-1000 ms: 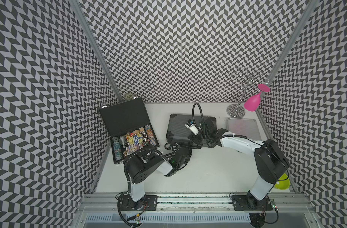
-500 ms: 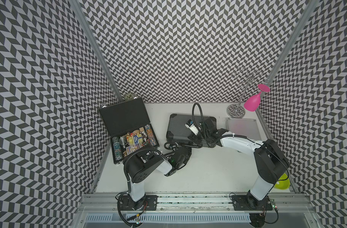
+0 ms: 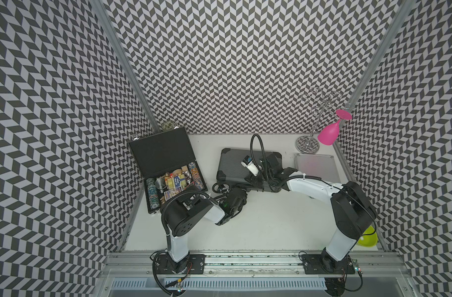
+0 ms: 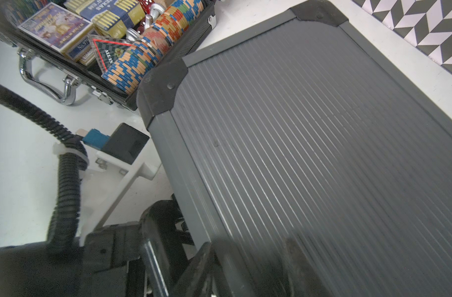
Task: Close the poker set cases
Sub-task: Fasten the fastener on the poker set case.
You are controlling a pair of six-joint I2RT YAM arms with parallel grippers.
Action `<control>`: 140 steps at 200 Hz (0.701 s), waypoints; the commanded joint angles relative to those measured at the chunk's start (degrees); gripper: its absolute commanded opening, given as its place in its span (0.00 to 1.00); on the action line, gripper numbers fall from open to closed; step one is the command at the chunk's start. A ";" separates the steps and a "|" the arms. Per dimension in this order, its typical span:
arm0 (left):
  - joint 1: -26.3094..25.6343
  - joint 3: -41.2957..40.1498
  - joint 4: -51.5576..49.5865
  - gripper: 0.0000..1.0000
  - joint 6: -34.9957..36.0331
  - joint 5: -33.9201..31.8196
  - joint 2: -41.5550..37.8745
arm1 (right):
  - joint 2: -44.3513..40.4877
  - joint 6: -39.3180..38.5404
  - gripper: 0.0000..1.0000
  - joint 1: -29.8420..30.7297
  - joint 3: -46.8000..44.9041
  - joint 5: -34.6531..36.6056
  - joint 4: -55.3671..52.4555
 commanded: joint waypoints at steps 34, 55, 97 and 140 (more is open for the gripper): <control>0.47 2.55 0.68 0.00 1.69 1.46 1.08 | 6.28 -0.23 0.44 -1.51 -4.14 6.68 -13.63; -0.56 3.46 -4.12 0.00 0.93 5.06 -0.08 | 6.43 -0.21 0.44 -1.46 -4.03 6.72 -13.58; -1.44 4.45 -9.69 0.00 0.11 6.69 -3.44 | 6.22 -0.01 0.43 -1.50 -4.01 6.77 -13.65; -0.47 6.55 -10.26 0.00 0.59 6.18 -2.60 | 6.23 0.08 0.43 -1.54 -4.06 6.67 -13.85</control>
